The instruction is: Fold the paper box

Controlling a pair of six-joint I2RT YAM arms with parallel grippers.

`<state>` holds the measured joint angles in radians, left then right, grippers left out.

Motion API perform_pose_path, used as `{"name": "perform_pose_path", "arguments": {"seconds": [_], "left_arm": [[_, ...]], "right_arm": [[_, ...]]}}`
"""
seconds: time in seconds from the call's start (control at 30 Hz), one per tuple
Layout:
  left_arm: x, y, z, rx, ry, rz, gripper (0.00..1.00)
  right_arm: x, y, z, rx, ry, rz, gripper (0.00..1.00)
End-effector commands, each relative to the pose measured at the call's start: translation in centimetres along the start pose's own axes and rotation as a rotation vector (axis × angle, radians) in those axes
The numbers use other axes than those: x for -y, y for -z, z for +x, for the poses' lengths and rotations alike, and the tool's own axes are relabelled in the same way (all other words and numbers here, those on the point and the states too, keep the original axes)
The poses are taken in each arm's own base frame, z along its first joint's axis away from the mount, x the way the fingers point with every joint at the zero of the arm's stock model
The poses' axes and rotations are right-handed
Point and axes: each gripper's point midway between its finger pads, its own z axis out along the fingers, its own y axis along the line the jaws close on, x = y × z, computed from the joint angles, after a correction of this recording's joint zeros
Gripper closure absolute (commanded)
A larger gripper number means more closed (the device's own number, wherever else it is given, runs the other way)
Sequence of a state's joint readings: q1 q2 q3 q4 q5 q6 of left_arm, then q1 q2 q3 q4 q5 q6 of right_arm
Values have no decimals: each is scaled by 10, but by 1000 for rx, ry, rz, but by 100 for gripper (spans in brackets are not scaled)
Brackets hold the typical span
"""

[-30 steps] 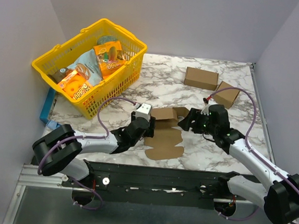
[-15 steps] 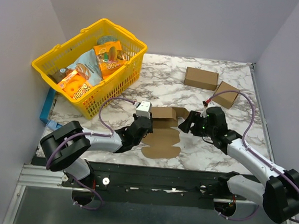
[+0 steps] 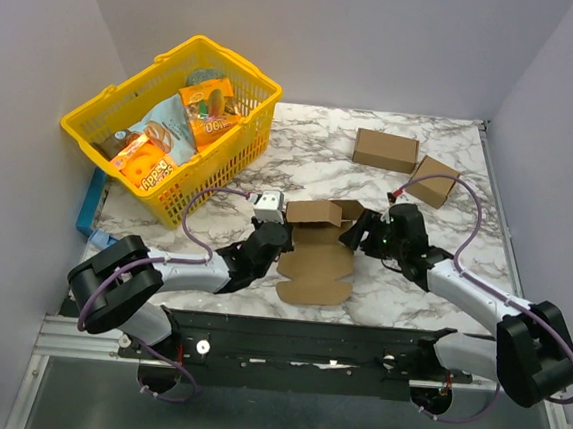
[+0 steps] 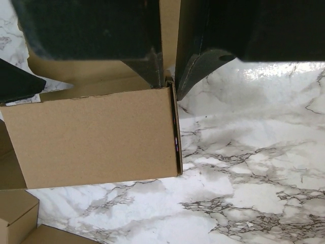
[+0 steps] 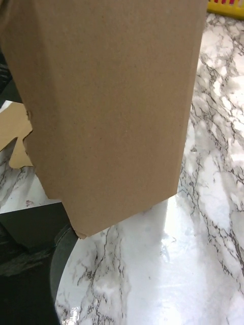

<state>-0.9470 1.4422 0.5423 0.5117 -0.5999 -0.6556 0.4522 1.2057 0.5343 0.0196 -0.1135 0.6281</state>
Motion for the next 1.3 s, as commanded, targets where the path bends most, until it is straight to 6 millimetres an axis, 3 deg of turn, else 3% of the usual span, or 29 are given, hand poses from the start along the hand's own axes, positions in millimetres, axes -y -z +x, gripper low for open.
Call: {"name": "perform_pose_path", "arguments": {"seconds": [0.0, 0.13, 0.5, 0.67, 0.77, 0.93, 1.2, 1.27], "left_arm": [[3, 4, -5, 18, 41, -8, 78], [5, 3, -1, 3, 24, -12, 79], [12, 4, 6, -18, 11, -9, 78], [13, 4, 15, -50, 2, -19, 79], [15, 3, 16, -55, 5, -21, 78], [15, 4, 20, -71, -3, -30, 78], [23, -3, 25, -118, -51, -50, 79], [24, -4, 28, -135, -62, -52, 79]], "right_arm": [[4, -8, -10, 72, -15, 18, 26], [2, -14, -17, 100, -3, 21, 27], [11, -43, -12, 77, 25, 53, 31], [-3, -49, -17, 121, 31, -39, 32], [-1, -55, -14, 125, 7, -43, 33], [3, -61, -9, 110, 5, -21, 50], [8, -62, -7, 142, 61, 25, 59], [8, -63, -6, 154, 85, 32, 66]]}}
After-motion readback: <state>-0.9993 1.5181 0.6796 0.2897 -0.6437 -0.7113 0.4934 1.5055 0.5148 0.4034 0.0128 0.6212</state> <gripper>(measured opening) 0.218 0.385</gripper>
